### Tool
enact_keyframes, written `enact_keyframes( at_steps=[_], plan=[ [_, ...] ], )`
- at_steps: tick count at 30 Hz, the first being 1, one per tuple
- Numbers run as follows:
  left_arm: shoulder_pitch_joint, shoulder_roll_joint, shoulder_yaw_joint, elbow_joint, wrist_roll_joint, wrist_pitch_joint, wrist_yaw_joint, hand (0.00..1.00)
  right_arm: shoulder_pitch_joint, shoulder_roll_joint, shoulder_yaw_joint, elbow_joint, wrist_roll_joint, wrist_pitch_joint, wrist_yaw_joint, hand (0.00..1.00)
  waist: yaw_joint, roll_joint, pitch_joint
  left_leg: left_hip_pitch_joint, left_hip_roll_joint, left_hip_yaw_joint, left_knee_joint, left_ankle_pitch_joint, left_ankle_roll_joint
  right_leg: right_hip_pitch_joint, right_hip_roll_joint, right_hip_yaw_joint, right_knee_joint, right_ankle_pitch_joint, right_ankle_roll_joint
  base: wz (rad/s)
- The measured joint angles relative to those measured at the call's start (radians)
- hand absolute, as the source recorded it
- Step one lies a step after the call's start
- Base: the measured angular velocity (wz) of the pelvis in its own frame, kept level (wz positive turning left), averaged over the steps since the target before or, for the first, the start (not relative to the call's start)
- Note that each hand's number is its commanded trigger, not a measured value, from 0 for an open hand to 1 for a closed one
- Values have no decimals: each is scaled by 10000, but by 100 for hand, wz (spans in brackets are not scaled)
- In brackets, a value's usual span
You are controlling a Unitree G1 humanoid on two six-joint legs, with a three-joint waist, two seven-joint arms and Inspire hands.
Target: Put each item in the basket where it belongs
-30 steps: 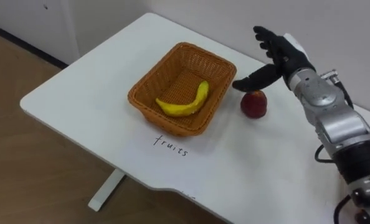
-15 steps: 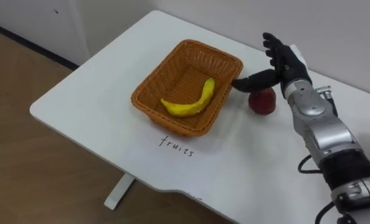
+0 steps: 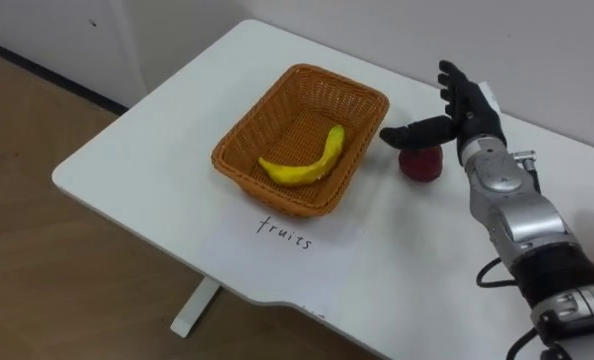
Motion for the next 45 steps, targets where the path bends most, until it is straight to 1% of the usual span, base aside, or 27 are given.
enact_keyframes(
  at_steps=[5,12,15,22,25,30,35,39,45],
  plan=[
    [-20,-1,2,-4,0,66,12,0,-1,0,0,0,33,-1,1,0,-16,8,-10,14,1,-6,-2,9,5,6,1,-2,-1,0,0,0],
    [-21,0,-4,-9,0,66,70,0,30,0,5,4,80,-3,6,0,-30,19,-15,36,4,-5,0,9,4,26,3,6,0,0,0,0],
    [-17,5,-105,-18,0,63,225,0,57,0,10,42,96,-3,15,0,-37,19,-15,32,2,2,15,10,2,29,1,11,3,0,0,0],
    [-21,10,-187,-44,0,61,232,0,61,0,22,97,221,-3,70,0,-76,14,-18,37,3,2,24,13,-3,33,1,9,11,0,0,0],
    [-11,11,-185,-52,-6,58,245,0,100,5,108,484,305,-32,155,0,-87,2,-26,55,1,1,28,13,-3,59,2,8,6,0,0,0],
    [45,9,-190,-220,-29,50,260,0,467,7,109,998,293,-29,346,0,-122,-8,-29,43,0,-4,35,13,-3,51,-2,-16,6,0,0,0],
    [48,11,-198,-220,-110,28,369,0,465,-3,99,1321,259,-30,355,0,-281,-6,-28,43,0,1,36,13,-5,48,-2,-23,7,0,0,0],
    [56,10,-204,-220,-111,-98,391,0,465,-11,98,1419,257,-31,358,0,-303,-4,-27,46,1,3,29,14,-5,46,-1,-24,5,0,0,0],
    [135,14,-202,-218,-110,-112,384,0,465,-11,99,1477,214,-32,399,0,-291,-8,-23,40,1,-5,18,14,-5,46,-2,-82,2,0,0,0]
  ],
)
